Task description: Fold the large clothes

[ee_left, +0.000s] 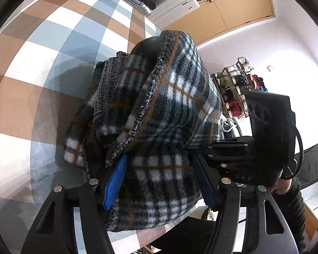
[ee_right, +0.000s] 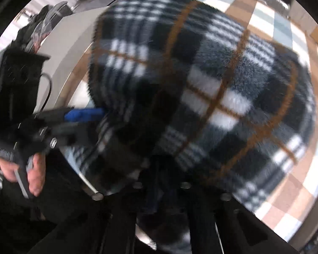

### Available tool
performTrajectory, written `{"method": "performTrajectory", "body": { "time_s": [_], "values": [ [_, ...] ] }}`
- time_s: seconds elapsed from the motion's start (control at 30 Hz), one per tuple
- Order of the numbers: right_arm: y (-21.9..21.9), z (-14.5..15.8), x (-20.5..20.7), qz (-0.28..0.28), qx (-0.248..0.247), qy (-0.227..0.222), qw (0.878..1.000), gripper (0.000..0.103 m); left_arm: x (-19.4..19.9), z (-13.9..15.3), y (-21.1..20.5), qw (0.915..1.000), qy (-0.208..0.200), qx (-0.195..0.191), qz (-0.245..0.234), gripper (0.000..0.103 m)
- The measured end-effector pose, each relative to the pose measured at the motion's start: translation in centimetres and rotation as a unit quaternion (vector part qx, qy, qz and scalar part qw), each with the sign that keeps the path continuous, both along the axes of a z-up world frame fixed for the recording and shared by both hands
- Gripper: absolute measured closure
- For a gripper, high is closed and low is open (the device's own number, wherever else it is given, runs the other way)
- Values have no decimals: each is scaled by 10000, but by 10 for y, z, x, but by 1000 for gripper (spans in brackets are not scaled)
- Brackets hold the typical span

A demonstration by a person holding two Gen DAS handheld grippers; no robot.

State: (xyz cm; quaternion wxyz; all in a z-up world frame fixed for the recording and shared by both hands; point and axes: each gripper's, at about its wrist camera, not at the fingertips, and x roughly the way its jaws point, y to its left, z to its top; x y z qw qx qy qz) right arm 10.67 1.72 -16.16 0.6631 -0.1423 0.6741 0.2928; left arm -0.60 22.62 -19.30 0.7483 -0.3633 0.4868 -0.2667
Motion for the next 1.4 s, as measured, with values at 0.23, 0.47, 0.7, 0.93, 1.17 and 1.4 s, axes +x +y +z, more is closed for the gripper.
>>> {"method": "performTrajectory", "body": {
  "time_s": [0.23, 0.47, 0.7, 0.93, 1.17, 1.4],
  "values": [
    [3, 9, -9, 45, 64, -275, 9996, 103, -1, 2, -1, 10000, 9, -28, 5, 44],
    [-36, 89, -39, 54, 815, -789, 9935, 17, -4, 2, 1, 10000, -54, 11, -38, 44],
    [-47, 52, -68, 198, 70, -561, 9982, 27, -11, 13, -18, 9969, -434, 640, -152, 44],
    [-28, 26, -64, 95, -242, -456, 9986, 23, -2, 4, -8, 9995, -215, 251, 7, 44],
    [0, 7, -74, 522, -942, -735, 9915, 0, -3, 4, -7, 9998, -167, 113, 21, 44],
    [-31, 110, -42, -174, 682, -1004, 9925, 29, -3, 3, -4, 10000, -42, 2, 53, 44]
  ]
}}
